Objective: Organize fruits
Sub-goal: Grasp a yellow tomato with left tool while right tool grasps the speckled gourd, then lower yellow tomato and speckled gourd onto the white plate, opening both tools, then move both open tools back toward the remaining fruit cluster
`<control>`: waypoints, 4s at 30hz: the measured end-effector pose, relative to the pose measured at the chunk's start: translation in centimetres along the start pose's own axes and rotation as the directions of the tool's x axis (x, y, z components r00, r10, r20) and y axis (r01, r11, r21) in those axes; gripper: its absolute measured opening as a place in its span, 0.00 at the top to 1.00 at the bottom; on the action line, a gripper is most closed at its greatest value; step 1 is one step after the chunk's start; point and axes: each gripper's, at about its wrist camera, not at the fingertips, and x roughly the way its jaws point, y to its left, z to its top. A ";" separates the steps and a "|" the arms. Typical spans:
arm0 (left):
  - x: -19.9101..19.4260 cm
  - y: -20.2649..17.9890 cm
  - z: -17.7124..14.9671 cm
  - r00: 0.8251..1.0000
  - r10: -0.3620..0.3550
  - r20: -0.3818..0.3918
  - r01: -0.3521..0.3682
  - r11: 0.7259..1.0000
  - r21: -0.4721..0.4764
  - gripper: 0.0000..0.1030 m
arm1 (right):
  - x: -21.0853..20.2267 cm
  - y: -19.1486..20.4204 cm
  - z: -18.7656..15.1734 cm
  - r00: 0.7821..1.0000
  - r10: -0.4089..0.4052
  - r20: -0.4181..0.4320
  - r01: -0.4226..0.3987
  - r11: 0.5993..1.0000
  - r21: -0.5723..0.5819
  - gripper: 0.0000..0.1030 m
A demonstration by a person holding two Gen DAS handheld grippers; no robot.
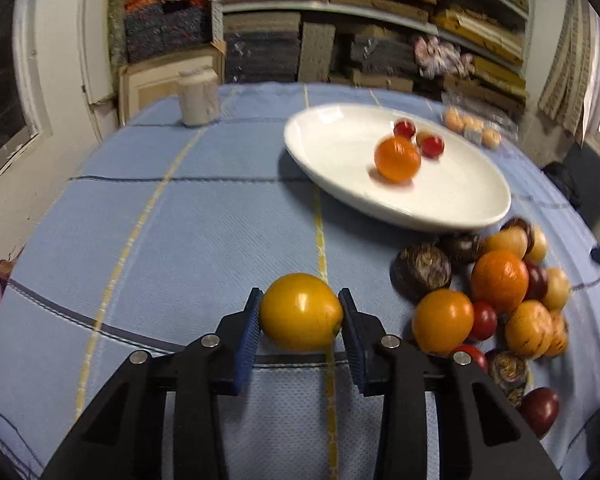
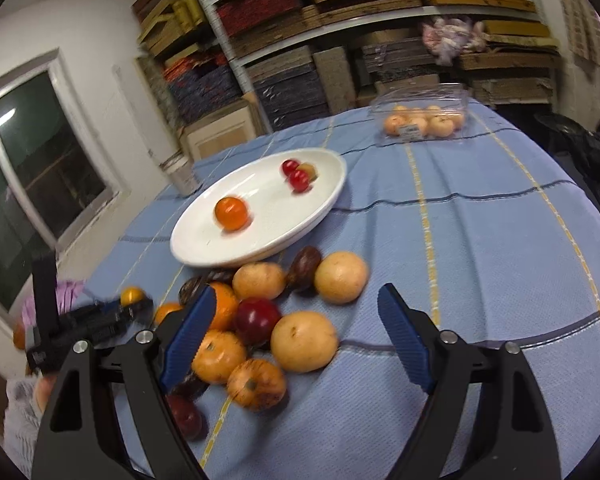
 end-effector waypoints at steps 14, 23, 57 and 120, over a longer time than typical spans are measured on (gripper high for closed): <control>-1.2 0.0 0.1 0.998 -0.067 0.017 0.067 0.997 -0.033 0.63 | 3.1 4.8 -4.5 0.983 -0.102 -0.152 0.060 0.964 -0.258 0.52; -0.9 -0.9 0.0 0.996 -0.084 0.010 0.084 0.996 0.005 0.63 | 4.3 3.8 -4.2 0.975 -0.094 -0.201 0.051 0.977 -0.208 0.52; 5.7 -3.9 8.1 0.996 -0.092 0.020 0.092 0.996 0.007 0.36 | 10.2 1.0 7.7 0.997 0.008 -0.072 -0.006 1.000 0.021 0.43; 1.0 -4.5 -0.7 0.998 0.067 -0.003 -0.066 0.986 0.155 0.05 | 0.3 -2.2 0.2 0.990 -0.120 0.068 0.114 0.990 0.080 0.10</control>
